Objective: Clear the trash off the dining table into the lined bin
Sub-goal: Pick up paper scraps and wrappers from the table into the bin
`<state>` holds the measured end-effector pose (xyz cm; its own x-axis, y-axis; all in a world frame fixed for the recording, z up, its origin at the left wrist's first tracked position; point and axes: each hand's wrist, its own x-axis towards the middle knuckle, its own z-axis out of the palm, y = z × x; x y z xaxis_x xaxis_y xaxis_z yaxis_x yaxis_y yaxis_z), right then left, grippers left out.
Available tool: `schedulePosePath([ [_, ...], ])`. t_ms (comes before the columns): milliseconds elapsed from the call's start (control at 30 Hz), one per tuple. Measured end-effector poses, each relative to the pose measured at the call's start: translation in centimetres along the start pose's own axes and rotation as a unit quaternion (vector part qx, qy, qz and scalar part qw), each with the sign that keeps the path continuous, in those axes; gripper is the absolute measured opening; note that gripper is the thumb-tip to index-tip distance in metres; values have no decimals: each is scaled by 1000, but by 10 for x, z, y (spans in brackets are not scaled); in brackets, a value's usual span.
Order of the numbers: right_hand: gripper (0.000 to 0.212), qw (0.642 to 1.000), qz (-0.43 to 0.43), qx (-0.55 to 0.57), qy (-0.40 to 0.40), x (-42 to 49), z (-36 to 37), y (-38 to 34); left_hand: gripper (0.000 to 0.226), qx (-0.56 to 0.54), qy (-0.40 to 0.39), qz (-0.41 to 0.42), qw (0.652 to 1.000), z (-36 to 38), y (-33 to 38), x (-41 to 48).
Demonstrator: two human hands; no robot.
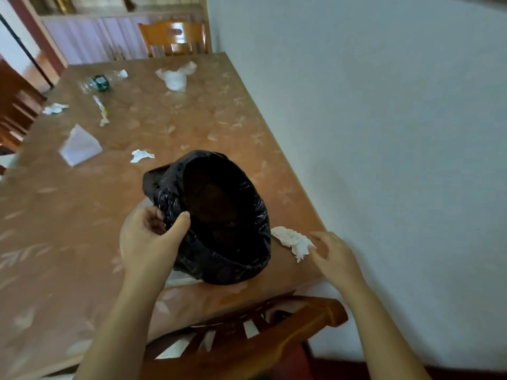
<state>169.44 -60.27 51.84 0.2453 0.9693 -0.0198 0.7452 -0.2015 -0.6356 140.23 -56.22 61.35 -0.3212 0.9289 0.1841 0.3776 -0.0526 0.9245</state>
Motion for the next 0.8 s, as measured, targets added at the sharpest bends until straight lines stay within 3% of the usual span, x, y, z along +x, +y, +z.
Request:
schedulePosePath([
  [433,34,991,22,-36,-128,65,51,58,32,-39,25,-79,996,19,7,-7],
  [567,19,992,22,-28,-121,67,57,60,39,-33,34,-81,996,18,11,-8],
  [800,3,994,53,27,-90,62,61,68,28,-52,29,-77,995,20,8,-7],
])
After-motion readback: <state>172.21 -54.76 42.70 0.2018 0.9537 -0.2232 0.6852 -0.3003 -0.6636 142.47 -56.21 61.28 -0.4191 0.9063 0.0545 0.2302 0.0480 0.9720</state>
